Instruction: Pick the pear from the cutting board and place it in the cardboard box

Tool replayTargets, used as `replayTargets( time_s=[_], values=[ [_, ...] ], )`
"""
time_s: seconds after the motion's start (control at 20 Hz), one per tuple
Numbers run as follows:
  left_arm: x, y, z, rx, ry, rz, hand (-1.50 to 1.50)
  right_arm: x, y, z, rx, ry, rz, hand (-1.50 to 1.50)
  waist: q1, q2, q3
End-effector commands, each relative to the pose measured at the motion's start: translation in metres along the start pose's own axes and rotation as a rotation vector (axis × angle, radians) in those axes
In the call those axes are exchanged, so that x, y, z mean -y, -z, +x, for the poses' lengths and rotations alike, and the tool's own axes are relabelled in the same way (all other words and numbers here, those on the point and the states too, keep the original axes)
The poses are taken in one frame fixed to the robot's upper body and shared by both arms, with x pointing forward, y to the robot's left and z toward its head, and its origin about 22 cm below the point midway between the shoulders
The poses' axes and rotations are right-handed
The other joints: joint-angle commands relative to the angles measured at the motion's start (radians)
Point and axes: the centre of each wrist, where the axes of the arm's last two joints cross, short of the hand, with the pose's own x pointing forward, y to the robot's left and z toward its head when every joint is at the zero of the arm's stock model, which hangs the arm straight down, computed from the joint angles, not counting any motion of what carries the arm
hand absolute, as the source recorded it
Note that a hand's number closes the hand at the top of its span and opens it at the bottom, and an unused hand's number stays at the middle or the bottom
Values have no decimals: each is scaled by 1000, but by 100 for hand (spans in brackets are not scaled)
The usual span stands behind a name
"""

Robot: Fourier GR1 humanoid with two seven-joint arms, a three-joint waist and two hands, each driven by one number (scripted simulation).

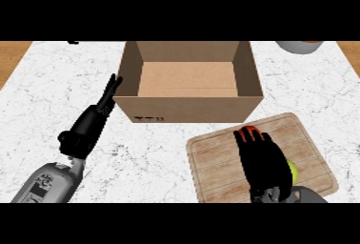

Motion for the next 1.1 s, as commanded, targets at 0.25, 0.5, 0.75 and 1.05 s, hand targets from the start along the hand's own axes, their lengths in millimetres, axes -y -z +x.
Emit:
replayTargets(
  time_s=[0.25, 0.5, 0.75, 1.05],
  values=[
    [14, -11, -10, -60, -13, -43, 0, -11, 6, 11, -176, -57, 22, -150, 1, 6, -3],
    [14, -2, -4, -46, -15, -73, 0, -32, 15, 8, -177, -97, 103, -150, -4, 7, -3],
    [17, -9, -15, -80, -22, -62, 0, -33, 7, -1, -196, -86, 110, -150, -8, 6, -3],
    [4, 3, -13, -68, -24, -55, 0, -34, 29, -8, -212, -88, 123, -150, -3, 10, -3]
  ],
)
